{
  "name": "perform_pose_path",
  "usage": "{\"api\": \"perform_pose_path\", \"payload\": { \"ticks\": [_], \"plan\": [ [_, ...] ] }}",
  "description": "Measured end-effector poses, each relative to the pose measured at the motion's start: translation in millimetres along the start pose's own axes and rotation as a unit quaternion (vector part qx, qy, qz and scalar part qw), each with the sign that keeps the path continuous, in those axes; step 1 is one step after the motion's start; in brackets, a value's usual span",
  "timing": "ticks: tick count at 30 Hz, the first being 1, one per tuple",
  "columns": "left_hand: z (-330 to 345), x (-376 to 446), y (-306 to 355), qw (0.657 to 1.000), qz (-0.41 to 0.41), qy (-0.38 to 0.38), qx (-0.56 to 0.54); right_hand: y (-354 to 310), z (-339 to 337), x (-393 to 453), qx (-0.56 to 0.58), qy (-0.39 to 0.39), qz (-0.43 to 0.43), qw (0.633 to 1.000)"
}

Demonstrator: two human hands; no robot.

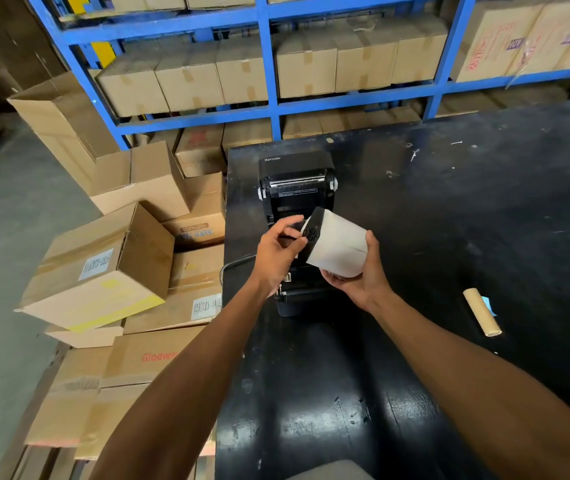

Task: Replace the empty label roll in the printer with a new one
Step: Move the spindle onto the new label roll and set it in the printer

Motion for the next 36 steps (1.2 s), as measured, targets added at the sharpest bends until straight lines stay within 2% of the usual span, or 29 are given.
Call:
{"api": "perform_pose_path", "payload": {
  "ticks": [5,10,16,20,25,30,33,36],
  "plan": [
    [-9.2,9.7,-6.7,0.994,0.015,0.016,0.104,-1.6,5.6,9.5,-0.027,0.038,-0.011,0.999],
    [-11.4,16.7,-9.6,0.977,0.045,-0.008,0.21,-10.2,15.1,16.8,-0.088,0.074,-0.034,0.993],
    [-21.9,19.3,-28.6,0.982,-0.012,0.042,0.183,-9.7,17.6,26.9,-0.126,0.119,-0.03,0.984],
    [-21.6,20.2,-38.4,0.991,-0.073,0.05,0.098,-6.2,23.4,31.0,-0.122,0.112,-0.022,0.986],
    [-26.7,25.0,-45.7,0.993,-0.107,0.049,0.031,-5.6,26.9,33.6,-0.124,0.112,-0.019,0.986],
    [-26.7,21.6,-45.1,0.986,-0.154,0.061,0.008,-7.5,31.4,31.2,-0.168,0.138,-0.043,0.975],
    [-20.6,19.5,-46.0,0.98,-0.198,0.032,0.001,-11.5,36.5,30.7,-0.226,0.15,-0.073,0.96],
    [-18.4,19.3,-47.8,0.982,-0.184,0.021,0.041,-11.7,42.8,33.2,-0.264,0.154,-0.096,0.947]
  ]
}}
Point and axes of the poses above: each hand's wrist, its own x-axis towards the middle knuckle, its own z-axis out of the palm, y = z × x, the point moved 6 cm from there along x, towards the middle knuckle, and after that the axes turned 10 degrees about z, right-handed, at the moved point
